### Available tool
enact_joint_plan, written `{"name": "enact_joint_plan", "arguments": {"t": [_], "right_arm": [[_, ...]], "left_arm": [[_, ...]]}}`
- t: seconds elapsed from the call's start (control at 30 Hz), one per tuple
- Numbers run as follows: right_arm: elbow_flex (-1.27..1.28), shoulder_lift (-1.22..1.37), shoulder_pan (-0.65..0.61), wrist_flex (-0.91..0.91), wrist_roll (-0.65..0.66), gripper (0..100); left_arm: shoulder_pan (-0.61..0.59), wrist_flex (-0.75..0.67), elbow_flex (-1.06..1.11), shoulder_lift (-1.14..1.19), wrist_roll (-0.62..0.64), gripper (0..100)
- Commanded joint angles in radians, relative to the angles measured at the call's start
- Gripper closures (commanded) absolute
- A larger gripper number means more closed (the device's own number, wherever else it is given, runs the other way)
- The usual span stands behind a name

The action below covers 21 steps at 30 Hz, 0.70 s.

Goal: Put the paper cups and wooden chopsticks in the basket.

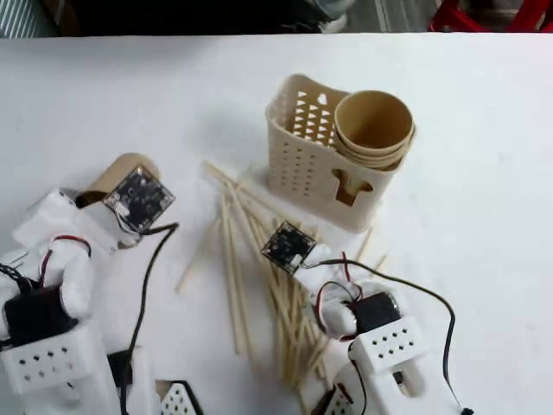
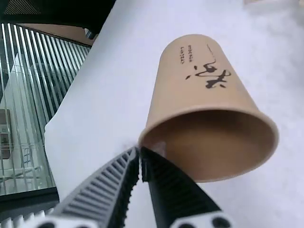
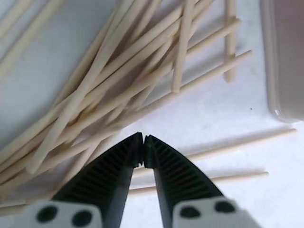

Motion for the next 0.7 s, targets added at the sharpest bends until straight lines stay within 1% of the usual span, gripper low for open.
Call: {"name": "enact_joint_plan", "arguments": {"t": [0.0, 0.13, 0.3, 0.4, 0.67], "right_arm": [[-0.005, -0.001, 0.002, -0.013, 0.006, 97.4], [-0.005, -0.001, 0.002, -0.013, 0.006, 97.4], [-0.005, -0.001, 0.004, -0.013, 0.006, 97.4], [-0.005, -0.001, 0.004, -0.013, 0.006, 97.4], [-0.005, -0.001, 0.005, -0.013, 0.006, 97.4]], "left_arm": [[0.139, 0.143, -0.212, -0.015, 0.146, 98], [0.243, 0.201, -0.345, -0.013, 0.262, 98], [0.372, 0.222, -0.496, 0.013, 0.402, 98], [0.437, 0.247, -0.603, 0.108, 0.471, 98], [0.624, 0.321, -0.99, 0.455, 0.572, 98]]}}
